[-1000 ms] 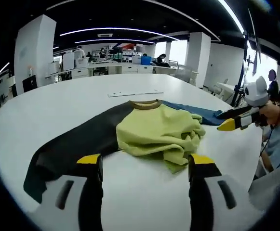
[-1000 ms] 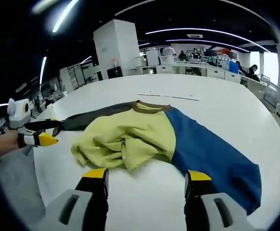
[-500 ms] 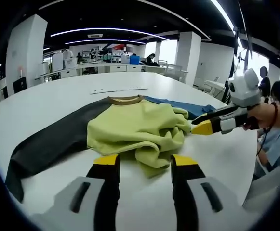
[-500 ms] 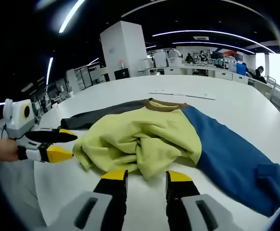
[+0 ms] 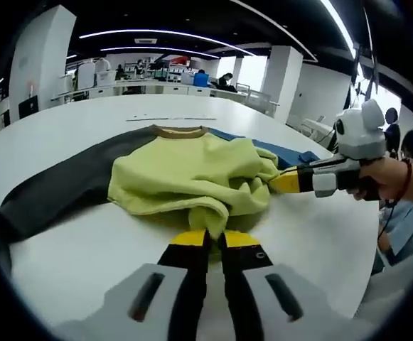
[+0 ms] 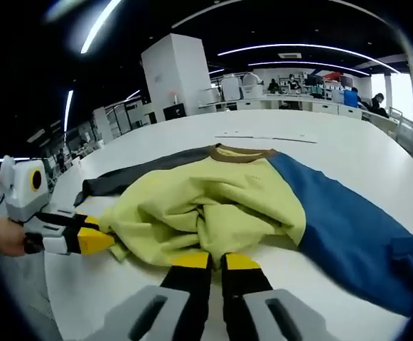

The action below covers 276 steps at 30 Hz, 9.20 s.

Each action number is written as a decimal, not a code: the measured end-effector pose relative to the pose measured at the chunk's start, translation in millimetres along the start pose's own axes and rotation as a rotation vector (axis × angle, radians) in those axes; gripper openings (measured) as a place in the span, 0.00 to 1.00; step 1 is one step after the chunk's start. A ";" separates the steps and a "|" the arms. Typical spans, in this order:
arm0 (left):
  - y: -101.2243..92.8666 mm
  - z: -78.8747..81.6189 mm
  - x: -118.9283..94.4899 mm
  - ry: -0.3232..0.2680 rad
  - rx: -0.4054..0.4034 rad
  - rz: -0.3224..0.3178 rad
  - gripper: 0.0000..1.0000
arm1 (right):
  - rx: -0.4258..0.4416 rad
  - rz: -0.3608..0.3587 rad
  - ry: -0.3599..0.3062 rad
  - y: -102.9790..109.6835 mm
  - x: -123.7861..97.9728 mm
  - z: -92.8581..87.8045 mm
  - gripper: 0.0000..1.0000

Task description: Fold the garment on the visible template until the final outline fits inside the template.

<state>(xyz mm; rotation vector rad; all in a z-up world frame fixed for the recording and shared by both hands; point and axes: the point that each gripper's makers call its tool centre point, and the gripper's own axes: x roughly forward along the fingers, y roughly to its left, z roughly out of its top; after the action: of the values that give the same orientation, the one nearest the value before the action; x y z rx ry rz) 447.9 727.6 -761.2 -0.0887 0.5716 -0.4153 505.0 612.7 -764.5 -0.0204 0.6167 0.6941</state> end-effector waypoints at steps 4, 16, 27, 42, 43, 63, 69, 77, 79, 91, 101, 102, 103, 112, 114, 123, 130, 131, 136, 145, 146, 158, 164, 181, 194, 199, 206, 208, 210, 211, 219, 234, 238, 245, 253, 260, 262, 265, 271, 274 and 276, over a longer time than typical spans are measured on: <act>-2.2 1.3 -3.3 0.010 0.014 -0.013 0.00 | -0.021 0.008 -0.004 1.4 -4.7 1.8 0.00; -24.5 10.6 -34.3 0.040 0.026 -0.125 0.00 | -0.076 0.055 0.009 14.0 -42.1 15.7 0.00; -3.1 43.5 -57.1 -0.043 -0.062 -0.130 0.00 | -0.104 0.086 -0.071 13.9 -54.1 72.2 0.00; 69.8 53.7 -50.4 -0.109 -0.165 0.041 0.00 | -0.066 0.007 -0.077 -30.4 17.8 105.4 0.00; 75.5 52.2 -49.2 -0.106 -0.171 0.055 0.00 | -0.060 0.002 -0.070 -33.6 21.1 104.5 0.00; 111.2 24.0 -31.5 -0.048 -0.230 0.133 0.00 | -0.023 -0.061 0.079 -69.3 67.4 64.1 0.00; 118.7 17.8 -36.1 -0.020 -0.200 0.184 0.06 | 0.010 -0.057 0.048 -65.6 55.8 74.1 0.02; 99.8 16.7 -52.8 -0.026 -0.211 0.135 0.22 | -0.002 -0.021 0.010 -46.9 19.0 81.1 0.32; 95.9 14.2 -57.3 -0.023 -0.204 0.137 0.26 | -0.008 -0.018 0.008 -43.3 11.5 78.4 0.36; 84.6 -12.3 -65.1 0.030 -0.203 0.146 0.25 | -0.054 -0.025 0.072 -27.9 -16.2 37.7 0.36; 80.8 -26.0 -59.4 0.056 -0.212 0.156 0.17 | -0.043 -0.055 0.108 -36.1 -11.5 16.2 0.15; 81.4 -25.3 -58.8 0.051 -0.214 0.160 0.15 | -0.042 -0.056 0.110 -36.2 -10.4 15.0 0.15; 81.4 -25.2 -58.1 0.049 -0.216 0.158 0.14 | -0.044 -0.057 0.112 -36.6 -9.7 14.0 0.15; 79.3 -26.7 -55.1 0.057 -0.236 0.164 0.01 | -0.047 -0.067 0.094 -42.1 -5.8 12.9 0.00; 79.0 -25.3 -56.1 0.056 -0.230 0.162 0.00 | -0.047 -0.064 0.092 -41.6 -7.1 13.3 0.00; 79.6 -4.8 -72.9 0.036 -0.185 0.147 0.00 | -0.037 0.019 0.047 -28.5 -30.5 22.0 0.00; 71.2 6.1 -87.5 0.036 -0.144 0.110 0.00 | -0.026 0.037 0.031 -22.6 -60.1 23.9 0.00; 69.9 7.4 -90.4 0.037 -0.138 0.103 0.00 | -0.028 0.038 0.029 -21.0 -66.5 23.6 0.00; 68.7 5.8 -102.4 0.061 -0.151 0.088 0.00 | -0.025 0.057 0.025 -12.7 -90.9 20.6 0.00; 56.3 -0.3 -117.6 0.086 -0.120 0.052 0.00 | -0.019 0.063 0.034 1.4 -124.3 7.6 0.00; 55.2 -1.0 -119.4 0.092 -0.095 0.050 0.00 | -0.017 0.065 0.034 2.6 -127.2 5.9 0.00; 41.2 -21.2 -144.2 0.172 -0.072 0.041 0.00 | 0.027 0.041 0.075 14.7 -164.5 -29.2 0.00; 36.8 -36.0 -151.2 0.213 -0.096 0.045 0.00 | 0.049 0.026 0.098 16.8 -176.2 -45.8 0.00; 34.6 -92.3 -165.7 0.424 -0.174 0.093 0.00 | 0.135 -0.093 0.230 3.7 -190.6 -116.3 0.00; 42.1 -107.1 -169.1 0.471 -0.166 0.144 0.01 | 0.079 -0.121 0.269 1.7 -190.6 -123.0 0.00; 41.3 -106.1 -170.2 0.450 -0.183 0.145 0.00 | 0.081 -0.119 0.267 2.4 -190.9 -121.6 0.00; 40.8 -107.9 -170.7 0.450 -0.186 0.150 0.00 | 0.069 -0.119 0.306 3.8 -191.4 -128.0 0.00; 40.3 -107.1 -170.4 0.445 -0.176 0.145 0.01 | 0.060 -0.117 0.304 3.4 -190.6 -128.1 0.00; 39.2 -105.4 -170.6 0.438 -0.162 0.137 0.07 | 0.060 -0.123 0.297 1.7 -190.3 -127.2 0.00; 38.8 -104.0 -170.4 0.430 -0.155 0.134 0.12 | 0.066 -0.130 0.288 0.0 -190.4 -125.4 0.00; 33.8 -68.9 -164.8 0.263 -0.110 0.097 0.45 | 0.055 -0.155 0.166 -8.6 -193.9 -91.3 0.32; 36.5 -29.1 -163.3 0.085 -0.014 0.100 0.79 | -0.062 -0.169 0.075 -52.0 -177.5 -25.3 0.48; 37.9 -25.6 -162.3 0.070 -0.003 0.102 0.85 | -0.075 -0.179 0.069 -67.2 -168.9 -13.3 0.47; 40.4 -19.1 -161.7 0.049 0.025 0.117 0.89 | -0.058 -0.197 0.058 -100.1 -149.2 1.6 0.40; 45.4 -12.5 -162.3 0.031 0.039 0.144 0.87 | -0.096 -0.231 0.111 -137.3 -127.9 -0.9 0.34; 48.8 -11.3 -161.9 0.032 0.041 0.162 0.84 | -0.117 -0.269 0.170 -155.1 -115.1 -14.2 0.27; 49.8 -10.4 -161.7 0.029 0.041 0.167 0.84 | -0.116 -0.281 0.188 -158.6 -113.2 -18.9 0.25; 52.1 -9.9 -161.1 0.031 0.040 0.176 0.82 | -0.125 -0.316 0.218 -166.7 -112.7 -25.8 0.21; 54.2 -9.3 -160.7 0.035 0.045 0.181 0.80 | -0.126 -0.360 0.224 -178.1 -116.7 -27.8 0.00; 54.1 -9.2 -160.2 0.039 0.050 0.181 0.79 | -0.138 -0.383 0.219 -186.9 -120.5 -24.5 0.00; 54.2 -8.6 -160.1 0.037 0.054 0.182 0.79 | -0.130 -0.412 0.202 -196.4 -125.4 -18.8 0.00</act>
<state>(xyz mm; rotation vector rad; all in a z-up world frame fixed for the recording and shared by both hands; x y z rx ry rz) 340.7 842.3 -697.8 0.0228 0.5995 -0.2556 538.7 382.0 -748.1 -0.3333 0.7330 0.3328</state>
